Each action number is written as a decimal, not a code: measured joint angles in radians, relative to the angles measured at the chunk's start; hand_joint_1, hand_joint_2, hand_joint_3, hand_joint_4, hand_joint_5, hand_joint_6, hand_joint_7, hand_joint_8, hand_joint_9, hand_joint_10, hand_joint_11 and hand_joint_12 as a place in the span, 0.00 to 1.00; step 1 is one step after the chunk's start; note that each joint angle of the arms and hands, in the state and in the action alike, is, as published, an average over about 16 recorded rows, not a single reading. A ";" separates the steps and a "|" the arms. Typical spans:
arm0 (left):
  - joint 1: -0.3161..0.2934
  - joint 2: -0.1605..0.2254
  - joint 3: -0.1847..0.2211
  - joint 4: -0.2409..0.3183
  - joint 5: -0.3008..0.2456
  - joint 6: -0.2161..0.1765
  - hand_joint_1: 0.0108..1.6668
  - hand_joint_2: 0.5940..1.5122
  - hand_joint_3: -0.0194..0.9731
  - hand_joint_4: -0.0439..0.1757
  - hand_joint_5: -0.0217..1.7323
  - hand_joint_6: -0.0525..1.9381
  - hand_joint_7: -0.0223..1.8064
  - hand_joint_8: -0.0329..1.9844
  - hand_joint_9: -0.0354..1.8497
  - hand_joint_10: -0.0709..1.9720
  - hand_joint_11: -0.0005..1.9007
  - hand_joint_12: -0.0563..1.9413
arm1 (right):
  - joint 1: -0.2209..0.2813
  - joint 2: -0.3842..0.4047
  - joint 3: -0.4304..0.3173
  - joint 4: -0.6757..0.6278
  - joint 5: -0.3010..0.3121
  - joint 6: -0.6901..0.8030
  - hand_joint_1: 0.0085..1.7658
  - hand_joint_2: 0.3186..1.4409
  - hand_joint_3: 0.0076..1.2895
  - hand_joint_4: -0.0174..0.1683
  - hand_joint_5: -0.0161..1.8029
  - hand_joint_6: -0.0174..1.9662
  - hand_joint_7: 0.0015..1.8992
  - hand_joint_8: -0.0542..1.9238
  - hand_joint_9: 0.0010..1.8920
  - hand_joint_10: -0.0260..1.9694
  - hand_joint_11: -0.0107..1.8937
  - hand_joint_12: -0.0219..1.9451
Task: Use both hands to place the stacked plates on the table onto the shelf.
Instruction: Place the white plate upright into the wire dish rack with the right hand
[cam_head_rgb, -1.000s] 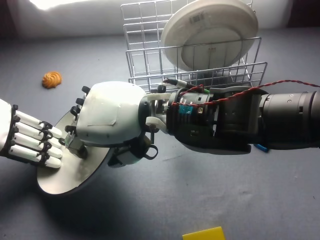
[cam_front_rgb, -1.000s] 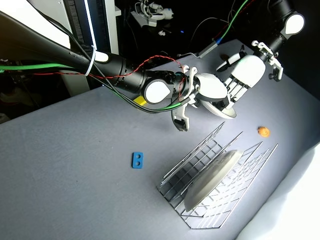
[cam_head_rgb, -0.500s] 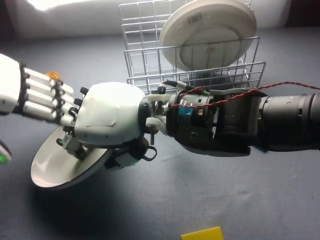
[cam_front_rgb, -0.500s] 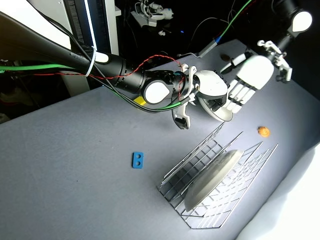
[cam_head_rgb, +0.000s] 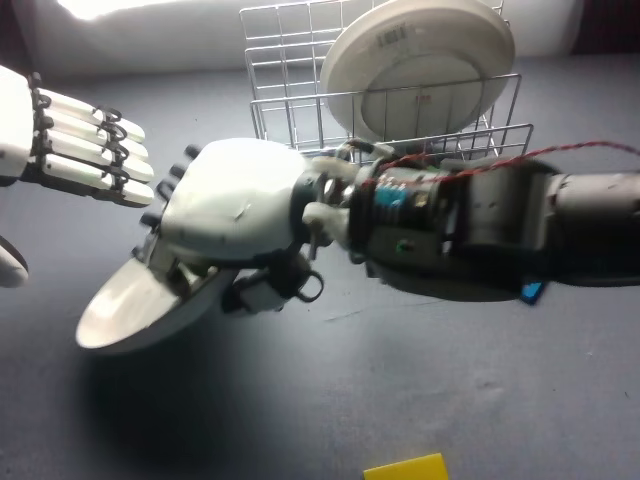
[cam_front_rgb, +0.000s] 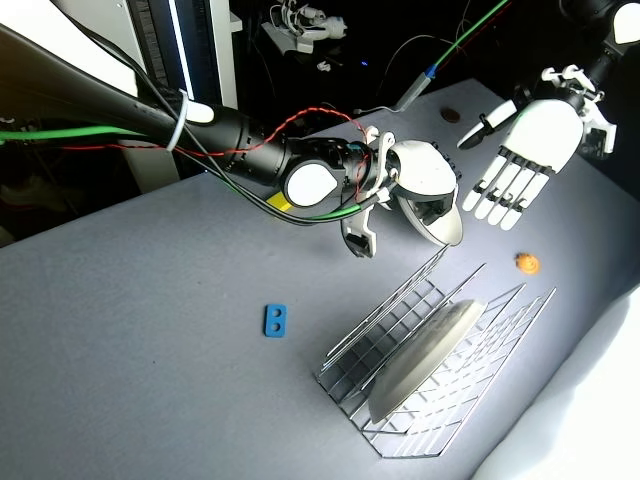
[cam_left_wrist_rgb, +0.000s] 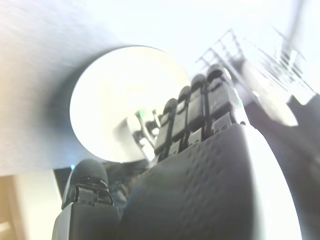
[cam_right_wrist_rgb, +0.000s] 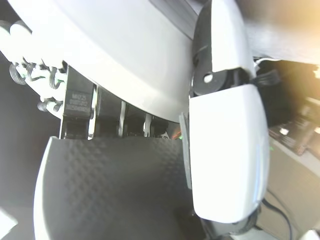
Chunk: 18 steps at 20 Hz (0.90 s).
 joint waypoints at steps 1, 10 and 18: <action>-0.008 0.002 0.001 -0.003 0.000 -0.004 0.00 0.63 0.04 0.21 0.02 0.03 0.02 0.01 0.03 0.04 0.01 0.03 | 0.004 0.015 -0.022 0.008 -0.006 0.000 0.72 0.56 0.00 0.06 0.51 0.34 0.55 0.29 0.55 0.48 0.49 0.55; -0.067 0.021 0.004 -0.021 0.007 -0.032 0.01 0.63 0.04 0.21 0.02 0.03 0.02 0.01 0.03 0.04 0.01 0.03 | 0.059 0.206 -0.267 0.053 -0.069 0.004 0.76 0.56 0.00 0.07 0.55 0.41 0.60 0.30 0.56 0.49 0.49 0.54; -0.086 0.027 0.004 -0.022 0.010 -0.040 0.01 0.63 0.04 0.21 0.03 0.03 0.02 0.01 0.03 0.04 0.01 0.03 | 0.134 0.385 -0.427 -0.039 -0.109 0.179 0.77 0.56 0.00 0.06 0.56 0.46 0.61 0.33 0.56 0.50 0.48 0.54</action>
